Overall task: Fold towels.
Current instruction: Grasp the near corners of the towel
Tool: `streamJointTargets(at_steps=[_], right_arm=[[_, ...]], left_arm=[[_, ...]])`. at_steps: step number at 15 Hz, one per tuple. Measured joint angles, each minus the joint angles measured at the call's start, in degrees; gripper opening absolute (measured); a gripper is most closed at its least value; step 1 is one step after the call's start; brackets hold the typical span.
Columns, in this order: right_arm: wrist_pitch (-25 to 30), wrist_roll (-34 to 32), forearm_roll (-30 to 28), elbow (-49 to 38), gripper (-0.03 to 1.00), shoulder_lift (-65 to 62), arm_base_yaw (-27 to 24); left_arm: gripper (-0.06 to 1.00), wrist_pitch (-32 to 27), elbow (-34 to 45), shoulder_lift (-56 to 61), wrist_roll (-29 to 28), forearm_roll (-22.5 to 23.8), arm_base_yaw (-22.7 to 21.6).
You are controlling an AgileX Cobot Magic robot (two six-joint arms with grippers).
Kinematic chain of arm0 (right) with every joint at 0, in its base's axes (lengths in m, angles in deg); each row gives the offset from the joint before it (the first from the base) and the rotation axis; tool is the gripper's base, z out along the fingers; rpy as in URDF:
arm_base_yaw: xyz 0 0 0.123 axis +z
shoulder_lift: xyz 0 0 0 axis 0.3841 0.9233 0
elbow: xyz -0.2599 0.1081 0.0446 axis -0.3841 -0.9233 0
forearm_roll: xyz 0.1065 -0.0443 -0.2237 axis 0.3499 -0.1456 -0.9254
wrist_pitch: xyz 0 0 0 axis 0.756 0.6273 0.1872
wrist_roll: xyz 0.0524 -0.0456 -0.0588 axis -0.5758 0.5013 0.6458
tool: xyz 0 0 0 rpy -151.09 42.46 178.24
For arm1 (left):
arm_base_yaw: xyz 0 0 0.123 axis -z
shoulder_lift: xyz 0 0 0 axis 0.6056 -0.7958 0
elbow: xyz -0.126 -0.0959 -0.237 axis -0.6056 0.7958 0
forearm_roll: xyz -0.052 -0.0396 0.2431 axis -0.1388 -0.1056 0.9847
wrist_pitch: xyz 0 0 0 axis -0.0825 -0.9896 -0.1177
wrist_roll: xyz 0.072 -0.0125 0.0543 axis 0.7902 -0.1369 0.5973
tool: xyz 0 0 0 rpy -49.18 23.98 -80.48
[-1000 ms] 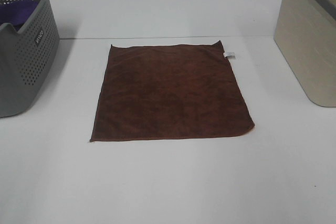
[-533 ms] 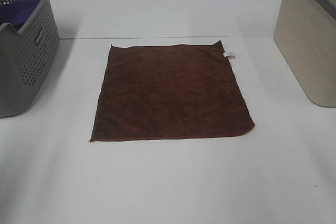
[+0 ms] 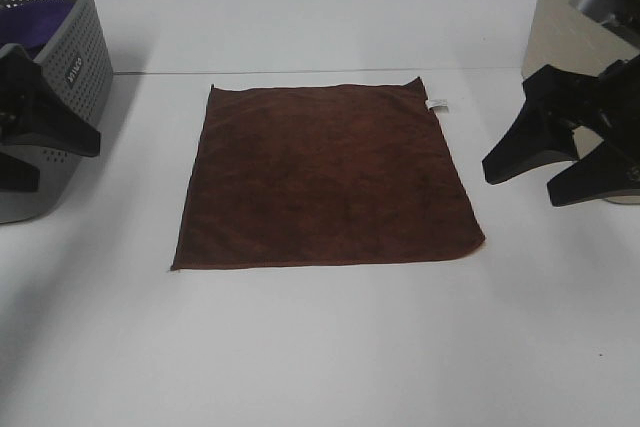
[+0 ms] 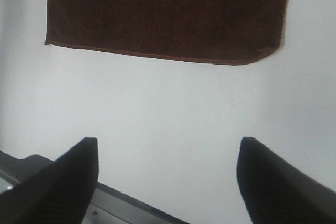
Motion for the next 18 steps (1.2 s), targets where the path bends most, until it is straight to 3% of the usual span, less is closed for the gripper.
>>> streamJointTargets(at_steps=[5, 9, 13, 18], right_arm=[[0.9, 3.7, 2.2, 4.1, 0.72, 10.8, 0.0], [1.1, 6.6, 3.6, 6.4, 0.72, 17.2, -1.0], [1.3, 12.4, 8.3, 6.8, 0.72, 20.1, -8.4], [-0.7, 14.6, 8.9, 9.3, 0.72, 25.9, -8.6]], left_arm=[[0.73, -2.6, -2.4, -14.3, 11.2, -12.0, 0.0], [0.73, -5.6, -6.8, -22.1, 15.1, -14.3, 0.0], [0.73, -5.8, -9.4, -28.0, 16.0, -15.8, 0.0], [0.73, -5.7, -10.0, -34.7, 22.3, -23.9, 0.0]])
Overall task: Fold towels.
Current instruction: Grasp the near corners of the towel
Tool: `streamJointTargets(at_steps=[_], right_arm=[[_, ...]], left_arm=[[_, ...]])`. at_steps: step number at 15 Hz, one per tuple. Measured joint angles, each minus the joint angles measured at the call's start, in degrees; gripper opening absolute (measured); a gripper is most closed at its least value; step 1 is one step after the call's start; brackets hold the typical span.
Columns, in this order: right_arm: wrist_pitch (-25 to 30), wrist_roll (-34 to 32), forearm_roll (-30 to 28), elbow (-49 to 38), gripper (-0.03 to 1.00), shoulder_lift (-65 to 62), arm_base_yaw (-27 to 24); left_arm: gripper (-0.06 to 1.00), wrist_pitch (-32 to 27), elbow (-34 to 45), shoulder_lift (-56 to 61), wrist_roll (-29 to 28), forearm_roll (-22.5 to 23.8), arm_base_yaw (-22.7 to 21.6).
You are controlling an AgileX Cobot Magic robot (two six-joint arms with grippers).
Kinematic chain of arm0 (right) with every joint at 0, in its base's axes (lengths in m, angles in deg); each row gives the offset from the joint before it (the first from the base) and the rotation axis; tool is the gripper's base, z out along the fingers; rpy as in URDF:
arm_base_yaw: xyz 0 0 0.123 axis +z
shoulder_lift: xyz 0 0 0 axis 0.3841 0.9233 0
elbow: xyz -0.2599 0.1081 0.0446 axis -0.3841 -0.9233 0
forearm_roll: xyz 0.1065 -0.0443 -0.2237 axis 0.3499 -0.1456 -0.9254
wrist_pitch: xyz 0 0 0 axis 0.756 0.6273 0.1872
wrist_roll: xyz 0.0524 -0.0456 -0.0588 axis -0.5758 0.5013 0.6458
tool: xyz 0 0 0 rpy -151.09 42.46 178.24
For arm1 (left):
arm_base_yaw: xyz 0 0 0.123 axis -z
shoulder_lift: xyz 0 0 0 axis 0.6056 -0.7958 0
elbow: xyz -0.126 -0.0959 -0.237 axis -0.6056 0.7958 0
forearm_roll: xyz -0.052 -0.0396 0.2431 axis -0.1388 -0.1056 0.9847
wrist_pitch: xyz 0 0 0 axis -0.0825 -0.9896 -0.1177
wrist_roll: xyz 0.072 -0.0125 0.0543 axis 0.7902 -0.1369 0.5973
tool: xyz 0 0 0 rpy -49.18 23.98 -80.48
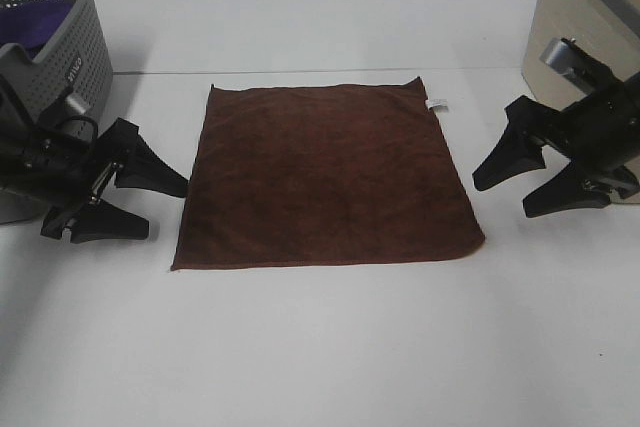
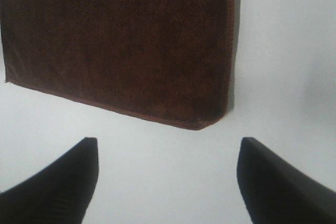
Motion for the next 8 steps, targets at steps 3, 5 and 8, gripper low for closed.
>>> streamJointTargets(at_steps=[3, 5, 8], right_arm=[[-0.1, 0.3, -0.1, 2.0, 0.72, 4.5, 0.0], [-0.5, 0.4, 0.0, 2.2, 0.72, 6.5, 0.0], [-2.8, 0.5, 0.3, 2.2, 0.72, 8.9, 0.0]], left_arm=[[0.73, 0.1, 0.0, -2.9, 4.0, -3.6, 0.0], [0.73, -0.5, -0.1, -3.9, 5.0, -5.3, 0.0], [0.72, -1.9, -0.3, -5.6, 7.0, -8.4, 0.9]])
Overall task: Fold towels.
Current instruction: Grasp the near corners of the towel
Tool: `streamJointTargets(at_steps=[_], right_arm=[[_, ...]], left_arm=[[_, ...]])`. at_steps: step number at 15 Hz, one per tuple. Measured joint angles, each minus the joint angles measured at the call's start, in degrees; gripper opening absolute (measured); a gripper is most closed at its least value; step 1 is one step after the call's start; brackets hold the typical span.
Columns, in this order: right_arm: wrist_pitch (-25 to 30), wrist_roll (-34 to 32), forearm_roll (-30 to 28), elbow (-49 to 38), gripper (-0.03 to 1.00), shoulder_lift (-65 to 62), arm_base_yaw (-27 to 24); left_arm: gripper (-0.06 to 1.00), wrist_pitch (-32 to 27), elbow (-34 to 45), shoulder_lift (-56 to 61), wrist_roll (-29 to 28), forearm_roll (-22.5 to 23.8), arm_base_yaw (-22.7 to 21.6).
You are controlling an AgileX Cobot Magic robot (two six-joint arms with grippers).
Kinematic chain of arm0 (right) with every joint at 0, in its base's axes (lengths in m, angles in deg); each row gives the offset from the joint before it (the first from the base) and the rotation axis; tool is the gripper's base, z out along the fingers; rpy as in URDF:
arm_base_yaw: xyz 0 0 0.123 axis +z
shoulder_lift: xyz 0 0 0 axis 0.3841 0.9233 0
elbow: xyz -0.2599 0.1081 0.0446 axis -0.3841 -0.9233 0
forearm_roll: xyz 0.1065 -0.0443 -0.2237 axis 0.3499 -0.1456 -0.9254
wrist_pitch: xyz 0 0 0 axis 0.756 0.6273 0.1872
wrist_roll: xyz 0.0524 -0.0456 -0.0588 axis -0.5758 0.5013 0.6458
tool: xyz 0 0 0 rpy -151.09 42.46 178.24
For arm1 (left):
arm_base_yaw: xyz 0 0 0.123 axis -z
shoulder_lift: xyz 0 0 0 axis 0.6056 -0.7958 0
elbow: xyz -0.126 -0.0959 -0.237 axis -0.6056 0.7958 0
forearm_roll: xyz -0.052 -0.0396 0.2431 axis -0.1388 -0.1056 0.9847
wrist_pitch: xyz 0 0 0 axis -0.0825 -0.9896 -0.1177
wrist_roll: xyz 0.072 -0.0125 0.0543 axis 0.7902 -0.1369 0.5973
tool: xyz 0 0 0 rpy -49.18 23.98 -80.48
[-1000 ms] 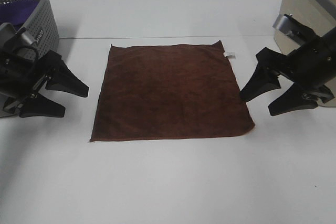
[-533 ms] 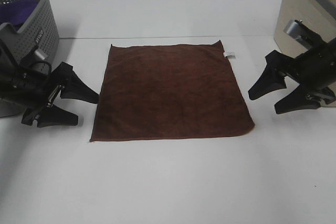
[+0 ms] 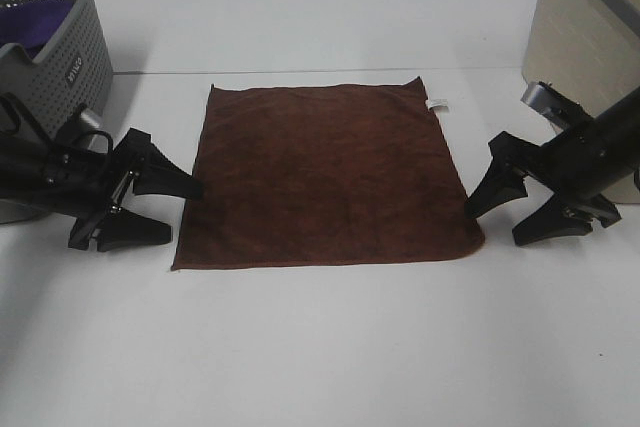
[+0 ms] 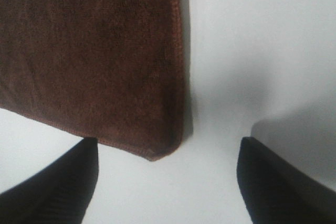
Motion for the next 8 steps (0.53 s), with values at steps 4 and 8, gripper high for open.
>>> streamJointTargets(at_steps=[4, 8], right_arm=[[-1.8, 4.4, 5.6, 0.1, 0.7, 1.5, 0.0], [-0.8, 5.7, 8.7, 0.6, 0.68, 3.3, 0.6]], left_arm=[[0.72, -1.7, -0.2, -1.3, 0.9, -1.3, 1.5], [0.72, -1.5, -0.2, -1.3, 0.9, -1.4, 1.7]])
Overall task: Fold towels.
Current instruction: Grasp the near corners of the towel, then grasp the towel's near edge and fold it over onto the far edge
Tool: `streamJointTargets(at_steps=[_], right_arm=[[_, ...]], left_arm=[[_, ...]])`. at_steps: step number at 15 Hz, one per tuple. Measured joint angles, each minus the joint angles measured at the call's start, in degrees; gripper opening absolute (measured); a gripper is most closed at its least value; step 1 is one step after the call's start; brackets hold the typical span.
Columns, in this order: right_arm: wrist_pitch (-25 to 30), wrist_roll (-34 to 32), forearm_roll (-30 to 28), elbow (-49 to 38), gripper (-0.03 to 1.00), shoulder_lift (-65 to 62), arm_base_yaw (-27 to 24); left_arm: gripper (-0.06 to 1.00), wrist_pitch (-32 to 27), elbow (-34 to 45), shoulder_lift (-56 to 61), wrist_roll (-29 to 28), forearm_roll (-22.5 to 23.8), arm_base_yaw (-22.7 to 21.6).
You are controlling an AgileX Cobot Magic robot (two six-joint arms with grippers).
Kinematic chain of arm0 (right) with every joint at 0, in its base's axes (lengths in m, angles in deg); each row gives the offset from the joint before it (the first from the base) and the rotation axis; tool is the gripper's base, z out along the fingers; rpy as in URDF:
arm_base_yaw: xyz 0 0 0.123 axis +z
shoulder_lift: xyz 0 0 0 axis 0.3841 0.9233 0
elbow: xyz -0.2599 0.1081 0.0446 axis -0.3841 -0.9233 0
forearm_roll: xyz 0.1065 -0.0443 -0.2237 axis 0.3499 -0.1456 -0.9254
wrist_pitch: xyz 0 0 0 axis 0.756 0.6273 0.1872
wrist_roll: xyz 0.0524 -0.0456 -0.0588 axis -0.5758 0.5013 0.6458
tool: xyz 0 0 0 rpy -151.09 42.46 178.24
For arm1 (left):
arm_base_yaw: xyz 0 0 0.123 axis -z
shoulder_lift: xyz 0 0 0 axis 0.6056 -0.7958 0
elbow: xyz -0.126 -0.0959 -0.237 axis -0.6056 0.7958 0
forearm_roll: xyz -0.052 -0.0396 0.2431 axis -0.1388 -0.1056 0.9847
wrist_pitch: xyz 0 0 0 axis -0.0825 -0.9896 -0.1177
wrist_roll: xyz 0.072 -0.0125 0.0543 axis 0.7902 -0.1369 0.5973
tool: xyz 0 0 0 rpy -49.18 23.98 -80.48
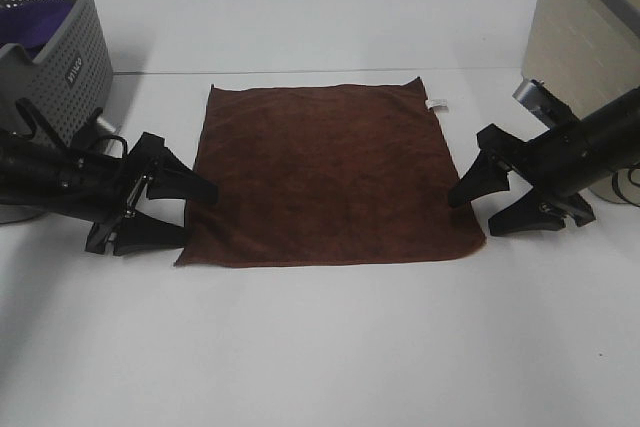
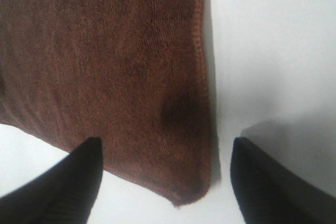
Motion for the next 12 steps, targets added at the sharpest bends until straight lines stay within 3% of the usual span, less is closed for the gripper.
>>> streamJointTargets(at_steps=[4, 6, 8, 9, 10, 12], right_arm=[[-0.6, 0.1, -0.1, 0.1, 0.65, 0.2, 5.4], [-1.4, 0.0, -0.7, 0.1, 0.55, 0.3, 6.0], [-2.3, -0.1, -1.7, 0.1, 0.33, 0.7, 6.0], [-2.6, -0.5, -2.3, 0.1, 0.15, 0.9, 6.0], [-2.7, -0.9, -2.5, 0.1, 0.07, 0.9, 6.0], [-2.6, -1.3, -2.6, 0.1, 0.02, 0.9, 6.0]], left_arm=[[0.69, 1.0, -0.1, 0.0, 0.0, -0.2, 1.7], [0.64, 2.0, -0.1, 0.0, 0.0, -0.2, 2.6], [0.47, 3.7, -0.1, -0.1, 0.0, 0.3, 2.7], [0.27, 4.5, -0.1, -0.1, 0.0, 0.5, 2.7], [0.13, 5.0, -0.1, -0.1, 0.0, 0.5, 2.7], [0.03, 5.4, -0.1, 0.0, 0.0, 0.5, 2.7]])
